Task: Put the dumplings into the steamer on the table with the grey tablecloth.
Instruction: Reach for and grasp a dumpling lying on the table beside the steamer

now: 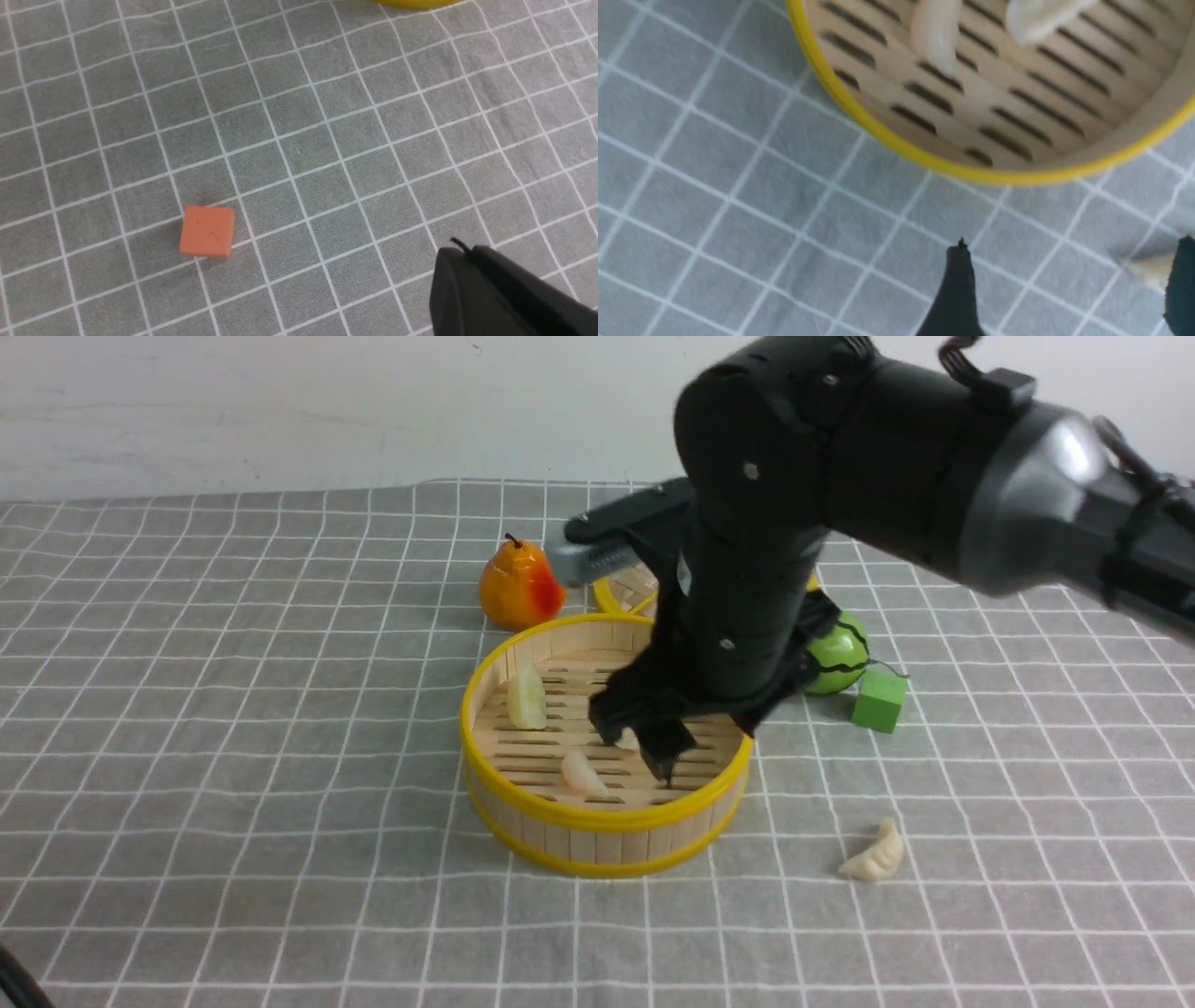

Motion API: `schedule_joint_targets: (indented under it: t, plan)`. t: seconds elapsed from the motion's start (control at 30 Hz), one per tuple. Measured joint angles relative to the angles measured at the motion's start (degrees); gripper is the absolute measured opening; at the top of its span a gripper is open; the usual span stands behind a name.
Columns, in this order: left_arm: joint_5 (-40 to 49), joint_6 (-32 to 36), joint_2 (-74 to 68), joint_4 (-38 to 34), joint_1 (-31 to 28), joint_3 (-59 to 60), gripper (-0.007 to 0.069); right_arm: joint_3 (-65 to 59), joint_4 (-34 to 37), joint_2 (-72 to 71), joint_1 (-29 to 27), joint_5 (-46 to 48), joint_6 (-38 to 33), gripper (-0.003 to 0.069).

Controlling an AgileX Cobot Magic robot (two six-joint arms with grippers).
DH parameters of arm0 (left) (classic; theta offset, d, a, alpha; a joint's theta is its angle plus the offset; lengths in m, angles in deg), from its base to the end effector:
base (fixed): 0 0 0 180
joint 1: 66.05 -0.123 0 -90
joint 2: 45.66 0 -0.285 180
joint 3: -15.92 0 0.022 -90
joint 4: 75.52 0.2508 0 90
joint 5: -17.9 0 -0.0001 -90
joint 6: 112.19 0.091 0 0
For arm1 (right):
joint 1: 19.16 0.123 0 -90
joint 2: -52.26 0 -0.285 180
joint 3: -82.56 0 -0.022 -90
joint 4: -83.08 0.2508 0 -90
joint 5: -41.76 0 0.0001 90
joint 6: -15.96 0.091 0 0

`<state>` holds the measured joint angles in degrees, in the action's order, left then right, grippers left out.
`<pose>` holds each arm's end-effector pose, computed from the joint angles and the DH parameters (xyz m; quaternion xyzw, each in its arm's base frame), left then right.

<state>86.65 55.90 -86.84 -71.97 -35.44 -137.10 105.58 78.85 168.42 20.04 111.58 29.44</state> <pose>0.0648 -0.0322 0.3580 0.1509 0.9174 -0.1042 0.3533 0.3170 0.2504 0.3002 -0.2272 0.9618 0.0333 0.1487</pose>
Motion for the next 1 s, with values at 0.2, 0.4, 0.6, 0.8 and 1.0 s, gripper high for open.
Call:
schedule_joint_targets:
  t: [0.2,0.4,0.6,0.8,1.0]
  plan:
    - [-0.11,0.0,0.0,-0.36,0.0,0.0,0.0006,-25.15,-0.29,-12.37,-6.25,-13.9,8.24,0.0493]
    - [-0.7,0.0,0.0,-0.49,0.0,0.0,0.0006,-36.48,-0.32,-13.84,-15.87,-26.72,20.27,0.0477]
    - [-1.17,0.0,0.0,-0.49,0.0,0.0,0.0012,-36.78,2.03,-9.22,-21.38,-35.79,26.2,0.0477]
    - [-1.2,0.0,0.0,-0.44,0.0,0.0,0.0017,-35.83,4.23,-3.89,-21.67,-38.51,26.56,0.0477]
    - [-1.2,0.0,0.0,-0.05,0.0,0.0,0.0019,-35.46,4.87,-1.44,-21.67,-38.27,26.51,0.0445]
